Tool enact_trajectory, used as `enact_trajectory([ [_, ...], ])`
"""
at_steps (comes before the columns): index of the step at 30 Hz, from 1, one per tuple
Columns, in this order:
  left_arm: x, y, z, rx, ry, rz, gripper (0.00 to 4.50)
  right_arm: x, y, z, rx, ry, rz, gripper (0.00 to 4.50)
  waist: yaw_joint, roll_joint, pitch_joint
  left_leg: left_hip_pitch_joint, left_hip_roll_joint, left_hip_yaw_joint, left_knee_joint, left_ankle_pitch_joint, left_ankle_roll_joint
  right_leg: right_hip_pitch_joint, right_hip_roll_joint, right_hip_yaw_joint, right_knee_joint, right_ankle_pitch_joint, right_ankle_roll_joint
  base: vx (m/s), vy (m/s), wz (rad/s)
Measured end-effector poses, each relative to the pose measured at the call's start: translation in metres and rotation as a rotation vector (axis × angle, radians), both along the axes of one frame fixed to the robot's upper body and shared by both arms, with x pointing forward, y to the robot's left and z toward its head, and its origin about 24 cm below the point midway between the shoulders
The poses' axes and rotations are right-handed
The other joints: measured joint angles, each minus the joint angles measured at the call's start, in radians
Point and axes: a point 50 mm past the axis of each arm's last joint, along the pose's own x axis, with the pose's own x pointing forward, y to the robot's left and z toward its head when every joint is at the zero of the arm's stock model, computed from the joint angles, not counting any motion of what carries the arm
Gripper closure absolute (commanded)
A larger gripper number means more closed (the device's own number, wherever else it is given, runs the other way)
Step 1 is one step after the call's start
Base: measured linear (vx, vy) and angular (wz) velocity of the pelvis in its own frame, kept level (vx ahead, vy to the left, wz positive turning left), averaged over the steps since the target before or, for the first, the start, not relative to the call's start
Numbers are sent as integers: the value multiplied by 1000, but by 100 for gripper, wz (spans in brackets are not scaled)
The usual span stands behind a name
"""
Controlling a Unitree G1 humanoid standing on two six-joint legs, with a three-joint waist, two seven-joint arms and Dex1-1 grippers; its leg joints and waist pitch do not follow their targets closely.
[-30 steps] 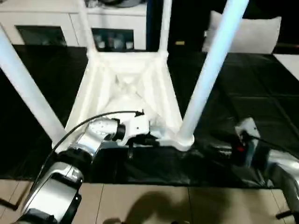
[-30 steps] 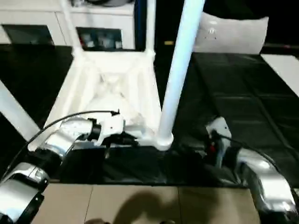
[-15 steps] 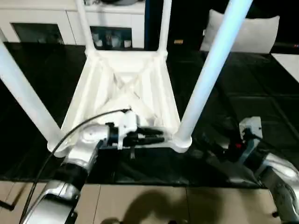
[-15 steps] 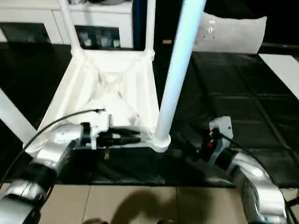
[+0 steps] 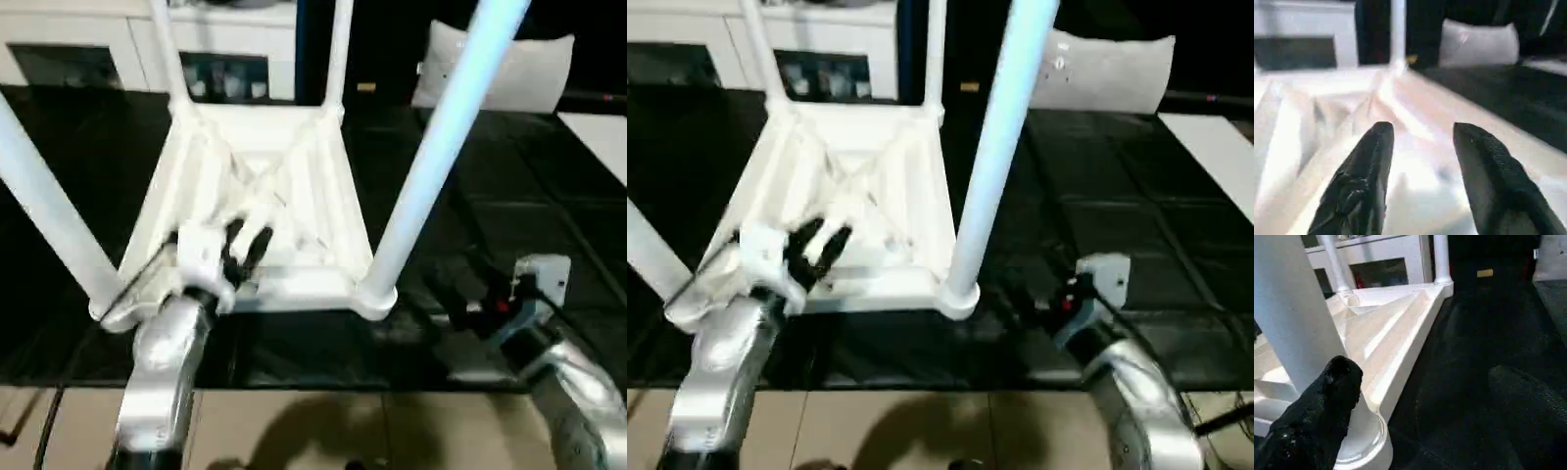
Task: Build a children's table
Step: Rotate leg to tighten, then flip table
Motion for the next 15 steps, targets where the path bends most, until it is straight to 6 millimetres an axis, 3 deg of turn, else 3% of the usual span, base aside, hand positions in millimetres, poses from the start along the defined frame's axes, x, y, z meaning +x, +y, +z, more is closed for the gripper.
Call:
enact_trajectory([
  [6, 1, 3, 6, 15, -1, 57, 182, 0, 16, 1, 5, 12, 41, 0, -2, -2, -3, 2, -1, -1, 1, 0, 0, 3, 1, 1, -1, 0, 0, 0, 0, 0],
  [10, 0, 0, 8, 12, 15, 66, 142, 1, 21, -1, 14, 17, 18, 0, -17, 0, -5, -3, -1, -3, 4, 1, 0, 2, 1, 2, -4, 6, 3, 0, 0, 0],
  [11, 0, 0, 9, 13, 15, 69, 134, 2, 22, 0, 12, 14, 17, 0, -22, 3, -10, -17, 0, -4, 11, 6, 9, -7, 4, 0, -6, 16, -4, 0, 0, 0],
  [13, 2, -2, 12, 15, 11, 66, 117, 3, 23, 1, 1, 12, 17, 0, -28, 9, -30, -60, -1, -4, 31, 12, 18, -45, 10, -2, -5, 33, -2, -32, 9, -1],
  [14, 3, -2, 13, 20, 11, 64, 106, 4, 25, -1, -8, 17, 24, 0, -29, 10, -37, -87, 1, -8, 44, 16, 26, -67, 12, -4, -4, 47, -1, -64, 18, -2],
  [15, 4, -2, 13, 20, 15, 63, 97, 4, 27, -2, -10, 24, 30, 0, -29, 13, -38, -103, 4, -10, 51, 19, 33, -77, 12, -8, -10, 54, -6, -113, 18, -1],
])
